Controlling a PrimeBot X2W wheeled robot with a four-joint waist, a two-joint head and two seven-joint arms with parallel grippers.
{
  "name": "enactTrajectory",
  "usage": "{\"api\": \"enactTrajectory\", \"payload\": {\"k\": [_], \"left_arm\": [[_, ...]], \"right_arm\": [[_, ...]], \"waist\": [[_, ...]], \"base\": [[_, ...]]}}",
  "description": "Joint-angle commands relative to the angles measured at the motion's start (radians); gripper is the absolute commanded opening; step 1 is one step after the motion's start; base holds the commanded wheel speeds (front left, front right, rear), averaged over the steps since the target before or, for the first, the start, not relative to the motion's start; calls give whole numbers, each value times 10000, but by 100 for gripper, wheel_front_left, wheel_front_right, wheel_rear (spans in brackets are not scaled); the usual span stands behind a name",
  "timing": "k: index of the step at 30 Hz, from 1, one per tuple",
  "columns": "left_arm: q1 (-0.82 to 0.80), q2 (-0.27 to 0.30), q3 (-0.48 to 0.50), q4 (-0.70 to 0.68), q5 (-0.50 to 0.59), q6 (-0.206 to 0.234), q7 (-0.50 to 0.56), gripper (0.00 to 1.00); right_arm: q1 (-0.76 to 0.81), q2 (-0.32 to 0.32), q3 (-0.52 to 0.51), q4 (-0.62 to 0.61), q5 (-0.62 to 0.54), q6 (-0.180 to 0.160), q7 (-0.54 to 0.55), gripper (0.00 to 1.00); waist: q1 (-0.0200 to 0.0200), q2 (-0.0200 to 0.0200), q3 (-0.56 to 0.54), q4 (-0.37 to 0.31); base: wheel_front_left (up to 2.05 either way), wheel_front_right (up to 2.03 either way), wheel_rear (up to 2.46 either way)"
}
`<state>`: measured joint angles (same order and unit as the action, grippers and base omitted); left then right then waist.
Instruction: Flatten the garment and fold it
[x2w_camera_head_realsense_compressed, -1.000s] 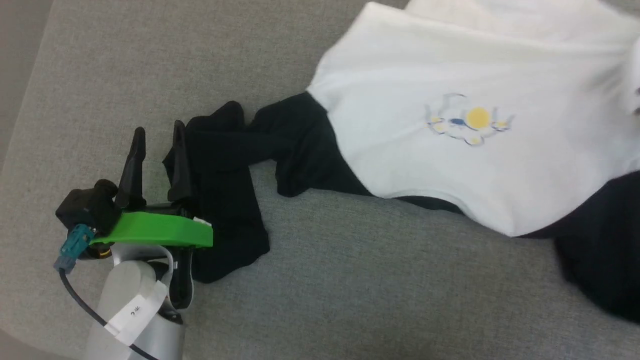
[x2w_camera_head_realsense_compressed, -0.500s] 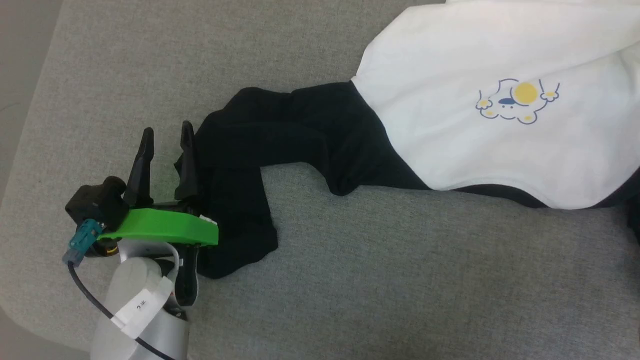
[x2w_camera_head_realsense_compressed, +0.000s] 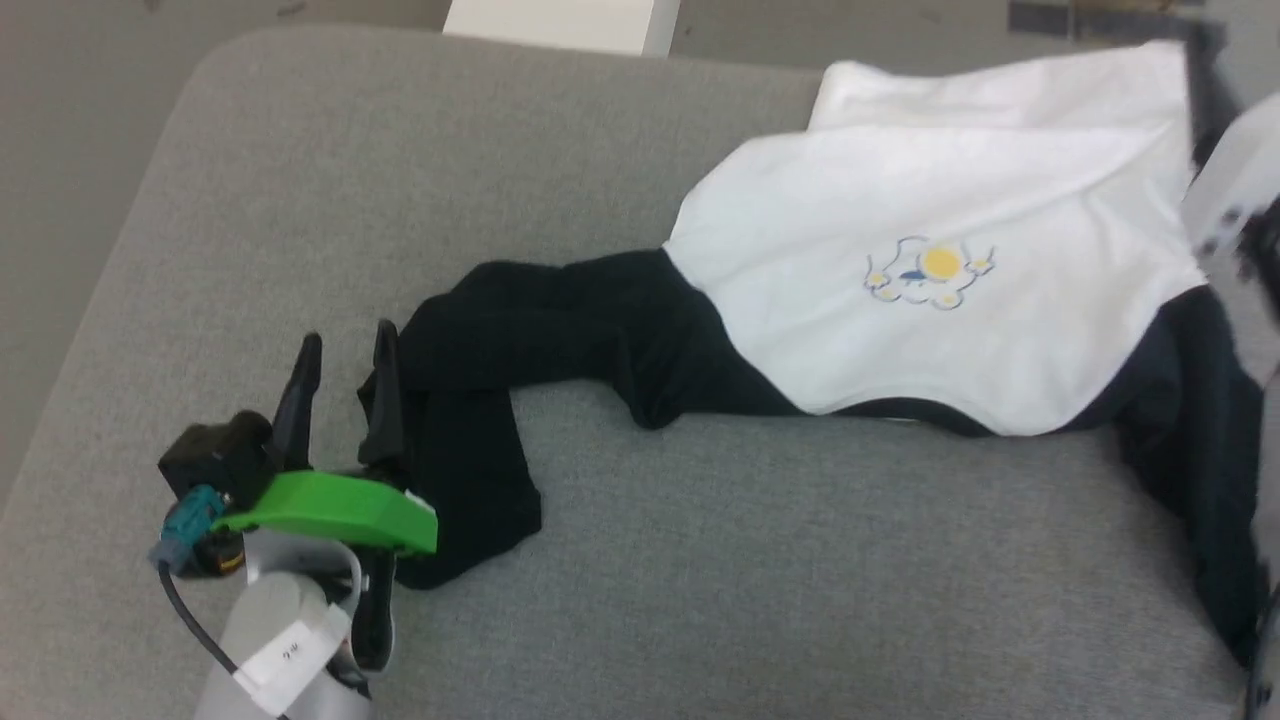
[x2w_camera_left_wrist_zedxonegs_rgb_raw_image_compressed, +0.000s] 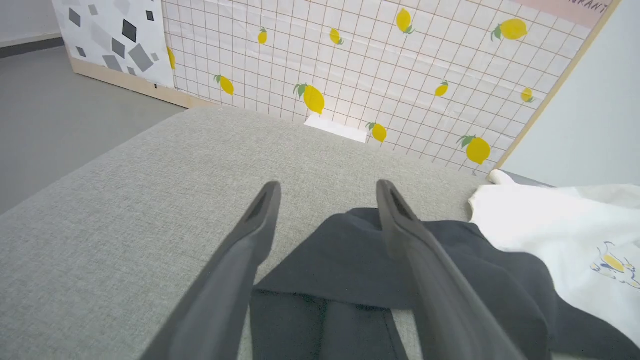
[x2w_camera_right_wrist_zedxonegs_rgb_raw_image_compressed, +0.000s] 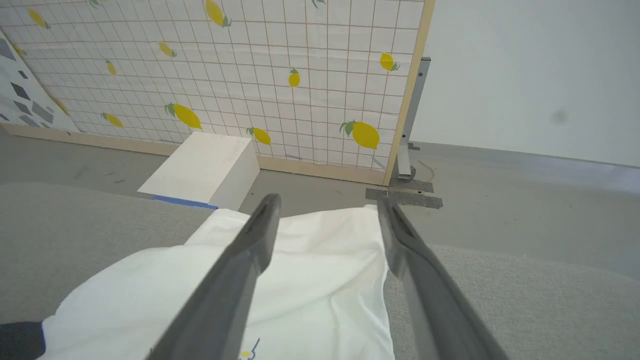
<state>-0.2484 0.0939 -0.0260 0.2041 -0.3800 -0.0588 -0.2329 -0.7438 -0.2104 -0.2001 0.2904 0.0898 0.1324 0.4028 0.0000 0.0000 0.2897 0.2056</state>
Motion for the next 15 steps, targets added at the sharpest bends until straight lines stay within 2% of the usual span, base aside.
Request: {"api": "enactTrajectory", "payload": {"k": [1, 5, 9, 15], "left_arm": [[228, 66, -27, -31, 111, 90, 67, 100], [679, 94, -66, -111, 69, 167, 298, 100], [1013, 77, -162, -238, 11, 199, 501, 100], [1395, 40, -305, -396, -103, 235, 785, 100]], "right_arm": [[670, 64, 98, -306, 242, -17, -102, 100], [2603, 420, 28, -1407, 856, -17, -211, 100], [4475, 879, -118, -2360, 951, -17, -138, 100], [6518, 1423, -214, -2965, 1104, -17, -50, 100]], "waist": [[0, 0, -1227, -668], [0, 0, -1793, -930], [0, 0, -2100, -1102], [0, 0, -2341, -1255]], "base": [[0, 0, 0], [0, 0, 0], [0, 0, 0], [0, 0, 0]]}}
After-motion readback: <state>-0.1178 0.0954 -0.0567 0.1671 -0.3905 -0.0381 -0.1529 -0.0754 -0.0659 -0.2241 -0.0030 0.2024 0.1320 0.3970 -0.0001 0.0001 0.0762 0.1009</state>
